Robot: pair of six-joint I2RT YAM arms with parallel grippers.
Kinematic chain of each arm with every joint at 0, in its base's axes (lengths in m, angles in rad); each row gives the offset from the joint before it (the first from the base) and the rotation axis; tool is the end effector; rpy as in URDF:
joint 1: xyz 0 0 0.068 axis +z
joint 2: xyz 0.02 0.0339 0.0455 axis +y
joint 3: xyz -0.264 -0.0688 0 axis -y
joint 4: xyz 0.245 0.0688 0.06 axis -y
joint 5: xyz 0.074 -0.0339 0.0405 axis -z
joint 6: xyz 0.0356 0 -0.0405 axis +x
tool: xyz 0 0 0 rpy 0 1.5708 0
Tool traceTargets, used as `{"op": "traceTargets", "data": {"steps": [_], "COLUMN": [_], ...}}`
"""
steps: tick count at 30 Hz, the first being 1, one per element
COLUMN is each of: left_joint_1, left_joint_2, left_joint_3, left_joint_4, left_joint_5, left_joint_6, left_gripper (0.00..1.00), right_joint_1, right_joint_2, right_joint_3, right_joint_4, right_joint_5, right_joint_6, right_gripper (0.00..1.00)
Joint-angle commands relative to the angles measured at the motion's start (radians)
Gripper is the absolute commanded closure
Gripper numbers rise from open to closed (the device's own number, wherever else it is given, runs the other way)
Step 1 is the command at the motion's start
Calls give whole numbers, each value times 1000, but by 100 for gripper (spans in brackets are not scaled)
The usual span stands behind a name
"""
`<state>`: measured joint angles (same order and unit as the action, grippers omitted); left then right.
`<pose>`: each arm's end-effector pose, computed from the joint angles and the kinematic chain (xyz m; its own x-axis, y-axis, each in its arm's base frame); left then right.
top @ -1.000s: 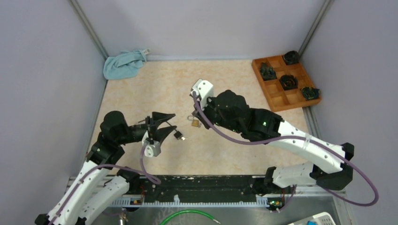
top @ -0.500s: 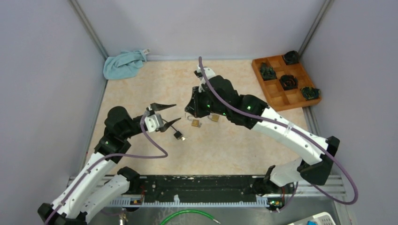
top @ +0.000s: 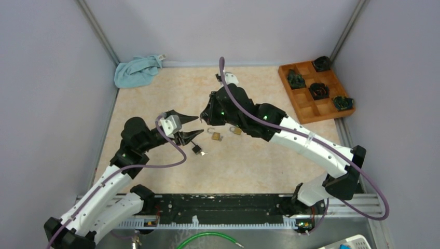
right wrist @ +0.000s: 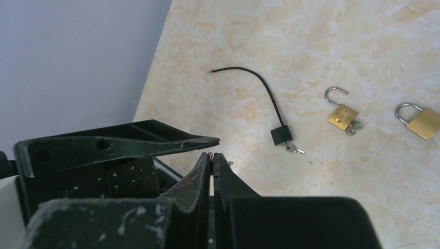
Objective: Unlock with the key
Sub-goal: Pick up the key from the center of the board.
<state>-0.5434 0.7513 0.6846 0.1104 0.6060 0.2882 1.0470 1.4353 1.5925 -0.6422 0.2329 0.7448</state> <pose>0.1425 -0.1097 0.3418 0.2951 0.0947 -0.9508 0.8638 0.3989 0.3078 0.1637 0.2670 0.4220 -0.6733 0.1529 -0.7234 -0.3863 0.7614 0.5205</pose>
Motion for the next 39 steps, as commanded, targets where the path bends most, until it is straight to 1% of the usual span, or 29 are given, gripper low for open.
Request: {"op": "traceTargets", "data": {"steps": [1, 5, 13, 15, 18, 20, 23, 25, 29, 30, 31, 34, 36, 38, 39], "left_joint_1": [-7, -9, -9, -10, -9, -9, -8, -8, -10, -9, -9, -8, -7, -7, -7], "left_joint_2": [-4, 1, 42, 47, 51, 53, 44, 40, 30, 28, 26, 36, 51, 61, 65], "left_joint_3": [-23, -33, -25, -19, -13, -11, -11, -10, -2, 0, 5, 37, 67, 90, 100], "left_joint_4": [45, 39, 95, 97, 95, 86, 74, 75, 62, 45, 25, -74, -153, -208, -234], "left_joint_5": [-8, -46, -122, -149, -148, -144, -143, -138, -42, -5, 34, 140, 215, 261, 285], "left_joint_6": [-53, -45, -78, -80, -70, -63, -47, -39, 5, 30, 48, 96, 121, 124, 125], "left_gripper": [45, 47, 50, 51, 54, 61, 74, 80, 99, 100, 100, 100, 100, 100, 100], "right_joint_1": [19, 21, 24, 24, 24, 24, 24, 22, 12, -1, -15, -50, -68, -92, -103], "right_joint_2": [-35, -44, -52, -54, -57, -60, -69, -69, -68, -71, -74, -85, -95, -108, -114], "right_joint_3": [18, -1, -30, -32, -35, -35, -37, -39, -53, -59, -62, -67, -72, -86, -92], "right_joint_4": [76, 99, 120, 116, 115, 109, 104, 97, 87, 88, 91, 104, 122, 139, 141], "right_joint_5": [56, 42, 2, -3, -8, -5, -6, -13, -35, -55, -78, -144, -199, -313, -360], "right_joint_6": [44, 63, 84, 85, 85, 85, 82, 82, 82, 82, 82, 44, -6, -67, -122], "right_gripper": [100, 100, 100, 100, 100, 100, 100, 100, 100, 100, 98, 79, 72, 64, 59]}}
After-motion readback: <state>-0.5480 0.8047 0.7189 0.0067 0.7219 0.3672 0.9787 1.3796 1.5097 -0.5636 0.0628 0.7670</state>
